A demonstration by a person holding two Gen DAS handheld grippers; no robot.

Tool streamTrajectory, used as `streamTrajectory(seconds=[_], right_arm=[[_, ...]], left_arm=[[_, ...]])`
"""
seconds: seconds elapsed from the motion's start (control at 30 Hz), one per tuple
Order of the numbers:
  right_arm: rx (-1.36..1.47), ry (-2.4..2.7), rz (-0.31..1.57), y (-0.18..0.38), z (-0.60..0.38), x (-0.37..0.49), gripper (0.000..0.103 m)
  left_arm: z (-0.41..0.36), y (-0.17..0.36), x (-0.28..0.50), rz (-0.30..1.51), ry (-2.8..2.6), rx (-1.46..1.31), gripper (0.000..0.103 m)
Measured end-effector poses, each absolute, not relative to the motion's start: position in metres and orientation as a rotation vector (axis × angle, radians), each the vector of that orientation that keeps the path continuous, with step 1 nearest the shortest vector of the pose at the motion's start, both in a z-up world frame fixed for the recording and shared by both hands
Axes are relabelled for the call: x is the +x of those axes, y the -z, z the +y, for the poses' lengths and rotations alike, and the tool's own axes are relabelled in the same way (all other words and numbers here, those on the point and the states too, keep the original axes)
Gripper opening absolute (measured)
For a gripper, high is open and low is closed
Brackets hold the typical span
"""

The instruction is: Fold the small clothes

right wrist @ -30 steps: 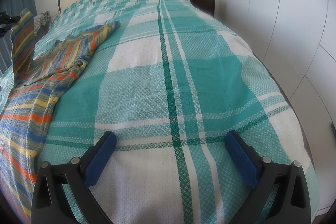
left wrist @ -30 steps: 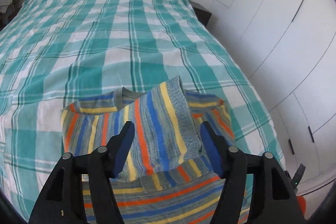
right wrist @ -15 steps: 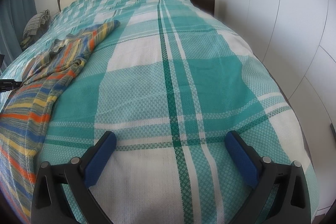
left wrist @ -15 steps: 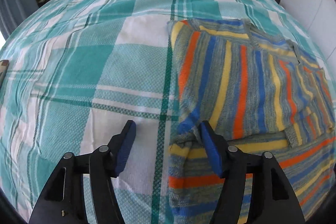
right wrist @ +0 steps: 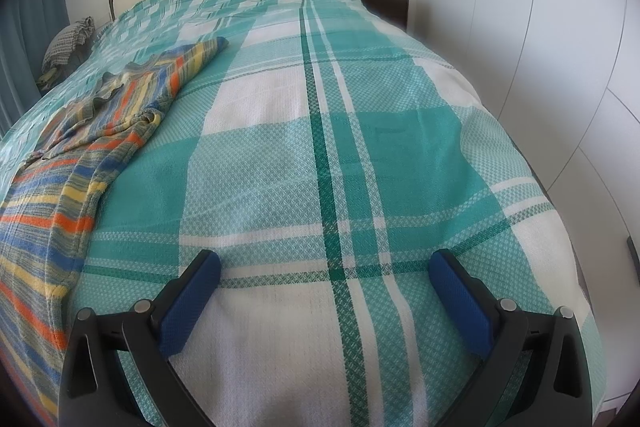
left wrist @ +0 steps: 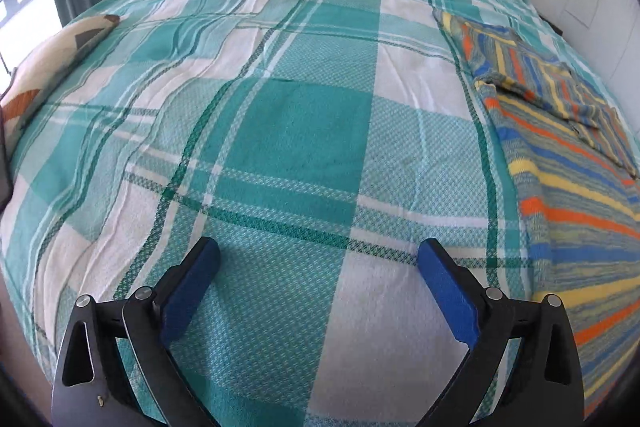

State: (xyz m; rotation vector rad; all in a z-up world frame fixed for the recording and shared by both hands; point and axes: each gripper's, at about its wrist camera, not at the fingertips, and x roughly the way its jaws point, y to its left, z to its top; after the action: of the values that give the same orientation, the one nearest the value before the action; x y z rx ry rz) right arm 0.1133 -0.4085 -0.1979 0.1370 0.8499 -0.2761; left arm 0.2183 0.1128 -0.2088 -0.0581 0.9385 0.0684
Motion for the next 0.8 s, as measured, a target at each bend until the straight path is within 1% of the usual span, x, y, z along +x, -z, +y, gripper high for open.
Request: streamTrajectory(seconds=[0.1,0.8], right_arm=[[0.136,0.277,0.850,0.1980,-0.4083,0.1132,0.103],[0.119,0.287,0.858,0.1982,-0.4085,0.1149,0.103]], left_arm=[[0.1045,0.2082,0.2210,0.951,-0.111,-0.021,0.103],[0.1062,0.2124,0.2189,0.936,-0.120,-0.014,0.103]])
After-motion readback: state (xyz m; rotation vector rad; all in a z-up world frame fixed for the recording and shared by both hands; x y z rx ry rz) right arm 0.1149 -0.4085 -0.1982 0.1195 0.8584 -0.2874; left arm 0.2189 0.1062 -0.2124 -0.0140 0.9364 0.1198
